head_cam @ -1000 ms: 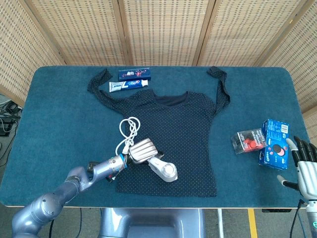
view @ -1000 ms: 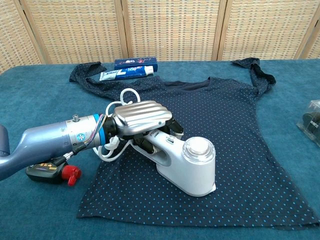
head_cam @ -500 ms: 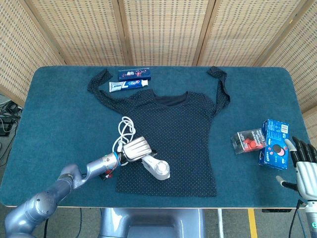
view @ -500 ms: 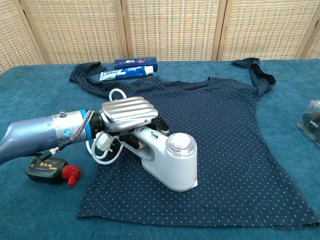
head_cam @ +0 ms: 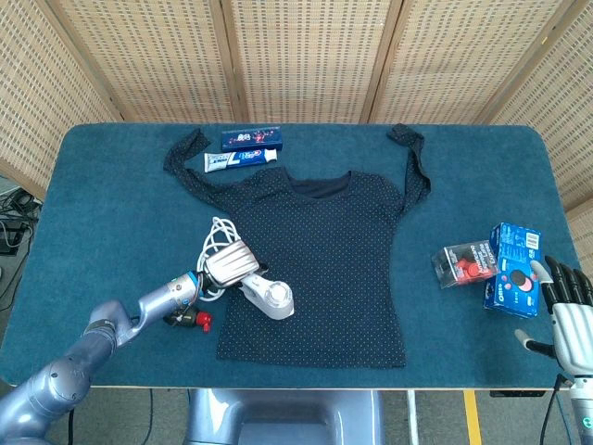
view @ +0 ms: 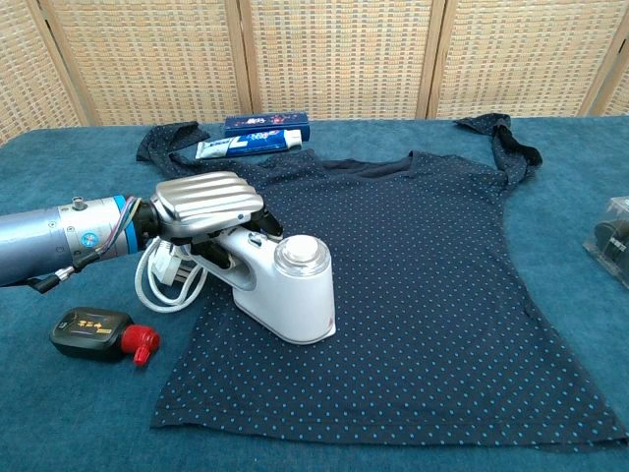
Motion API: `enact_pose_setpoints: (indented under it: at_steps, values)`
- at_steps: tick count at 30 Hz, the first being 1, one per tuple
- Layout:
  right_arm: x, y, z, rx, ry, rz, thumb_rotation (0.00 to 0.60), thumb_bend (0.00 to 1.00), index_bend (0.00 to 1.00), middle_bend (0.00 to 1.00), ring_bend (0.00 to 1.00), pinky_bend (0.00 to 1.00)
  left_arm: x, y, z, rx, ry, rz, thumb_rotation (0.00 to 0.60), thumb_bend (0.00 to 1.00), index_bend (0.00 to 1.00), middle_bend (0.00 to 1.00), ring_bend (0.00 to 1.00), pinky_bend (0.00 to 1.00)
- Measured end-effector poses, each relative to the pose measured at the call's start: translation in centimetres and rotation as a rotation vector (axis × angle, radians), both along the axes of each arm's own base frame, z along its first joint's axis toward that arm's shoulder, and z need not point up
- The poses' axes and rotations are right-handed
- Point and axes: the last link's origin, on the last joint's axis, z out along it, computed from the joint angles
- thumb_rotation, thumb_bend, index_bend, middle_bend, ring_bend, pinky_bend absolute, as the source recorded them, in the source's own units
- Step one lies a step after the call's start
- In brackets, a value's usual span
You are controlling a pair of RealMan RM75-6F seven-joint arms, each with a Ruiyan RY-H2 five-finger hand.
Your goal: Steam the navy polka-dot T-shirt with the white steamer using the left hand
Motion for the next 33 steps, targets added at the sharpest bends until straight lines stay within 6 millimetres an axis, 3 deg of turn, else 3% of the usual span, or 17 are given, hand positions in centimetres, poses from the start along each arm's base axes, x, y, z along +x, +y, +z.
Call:
enact_pose_setpoints:
  at_steps: [24,33]
  values:
    - [-0.1,0.1,0.4,-0.007,-0.008,-0.003,0.6,0.0,0.0,0.0,0.0,0.0,3.7,-3.8,-3.5,-0.133,-0.028,-0.146,0.6,0.72,1.0,0.9,0.82,0.97]
    - [-0.1,0.1,0.4,-0.006,-0.006,-0.003,0.6,0.0,0.0,0.0,0.0,0.0,3.7,-3.9,-3.4,-0.121,0.001,-0.177,0.6,0.72,1.0,0.9,0.82,0.97]
